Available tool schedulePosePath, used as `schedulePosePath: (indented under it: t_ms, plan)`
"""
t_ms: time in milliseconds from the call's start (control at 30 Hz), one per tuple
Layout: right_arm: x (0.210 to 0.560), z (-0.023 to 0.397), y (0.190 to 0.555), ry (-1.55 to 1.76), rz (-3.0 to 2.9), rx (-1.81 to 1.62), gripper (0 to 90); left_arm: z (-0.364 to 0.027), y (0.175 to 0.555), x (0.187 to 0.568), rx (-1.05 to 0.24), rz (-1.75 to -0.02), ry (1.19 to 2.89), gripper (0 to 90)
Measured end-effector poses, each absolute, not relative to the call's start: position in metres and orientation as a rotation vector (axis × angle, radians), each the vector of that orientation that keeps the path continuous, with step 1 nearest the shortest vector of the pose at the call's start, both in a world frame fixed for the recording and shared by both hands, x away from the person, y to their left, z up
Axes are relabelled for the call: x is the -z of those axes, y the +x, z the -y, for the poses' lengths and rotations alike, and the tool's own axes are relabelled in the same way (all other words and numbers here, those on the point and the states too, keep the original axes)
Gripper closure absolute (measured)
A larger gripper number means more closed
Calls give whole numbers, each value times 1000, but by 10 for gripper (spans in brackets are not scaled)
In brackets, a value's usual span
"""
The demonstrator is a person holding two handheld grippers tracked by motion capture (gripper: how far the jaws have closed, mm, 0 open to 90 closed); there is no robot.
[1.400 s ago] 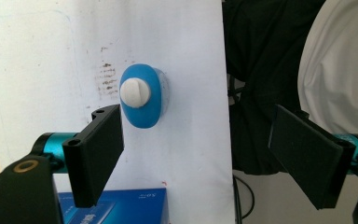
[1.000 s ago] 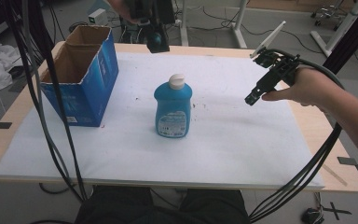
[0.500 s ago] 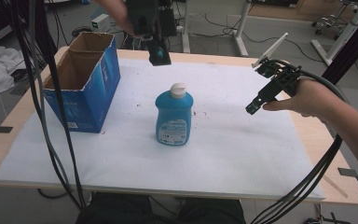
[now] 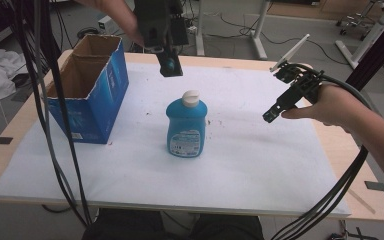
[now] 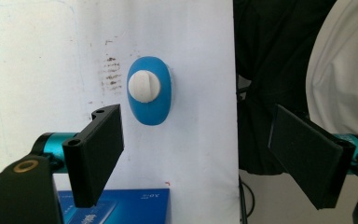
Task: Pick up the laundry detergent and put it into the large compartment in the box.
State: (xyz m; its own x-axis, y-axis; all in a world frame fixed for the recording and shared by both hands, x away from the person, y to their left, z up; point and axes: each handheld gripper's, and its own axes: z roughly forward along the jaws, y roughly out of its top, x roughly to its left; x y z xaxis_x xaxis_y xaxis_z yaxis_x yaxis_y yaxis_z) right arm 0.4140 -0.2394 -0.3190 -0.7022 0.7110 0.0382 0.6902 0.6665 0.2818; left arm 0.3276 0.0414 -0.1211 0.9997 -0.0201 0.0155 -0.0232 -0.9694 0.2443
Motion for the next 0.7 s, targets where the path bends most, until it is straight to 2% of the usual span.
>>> schedulePosePath:
  t_ms: [700]
  plan:
    - [319,242,415,1188,-2793,-454,183,-40,338,151,-19,12,2895,181]
